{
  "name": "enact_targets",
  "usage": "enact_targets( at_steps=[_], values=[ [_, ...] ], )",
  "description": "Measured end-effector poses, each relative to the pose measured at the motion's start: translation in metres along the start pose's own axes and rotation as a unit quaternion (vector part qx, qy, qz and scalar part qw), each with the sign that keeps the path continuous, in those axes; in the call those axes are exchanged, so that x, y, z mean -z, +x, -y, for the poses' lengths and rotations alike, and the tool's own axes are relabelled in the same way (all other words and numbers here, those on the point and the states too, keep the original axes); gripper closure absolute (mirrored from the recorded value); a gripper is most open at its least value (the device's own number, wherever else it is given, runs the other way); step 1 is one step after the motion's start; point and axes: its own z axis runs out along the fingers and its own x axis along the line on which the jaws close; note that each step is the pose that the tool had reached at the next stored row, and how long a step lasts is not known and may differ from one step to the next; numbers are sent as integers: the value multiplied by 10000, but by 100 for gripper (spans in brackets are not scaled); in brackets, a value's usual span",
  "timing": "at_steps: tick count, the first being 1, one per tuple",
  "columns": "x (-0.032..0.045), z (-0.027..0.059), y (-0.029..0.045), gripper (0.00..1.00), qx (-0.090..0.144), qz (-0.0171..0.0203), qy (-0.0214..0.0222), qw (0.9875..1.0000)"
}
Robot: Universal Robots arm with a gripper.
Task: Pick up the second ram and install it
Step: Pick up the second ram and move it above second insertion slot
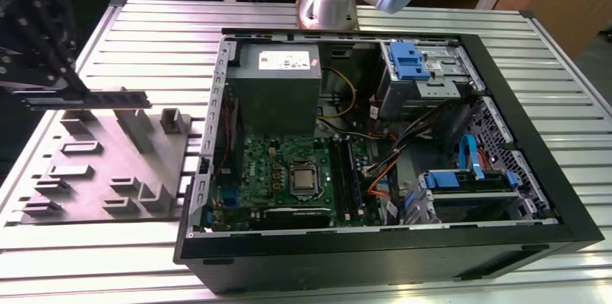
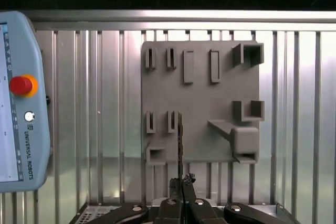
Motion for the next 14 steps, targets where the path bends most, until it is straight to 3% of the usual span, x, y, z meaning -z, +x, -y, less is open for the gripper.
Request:
enact_targets(
  at_steps=[14],
  values=[
    [-25, 633, -8, 88, 0, 0, -13, 10000]
  ],
)
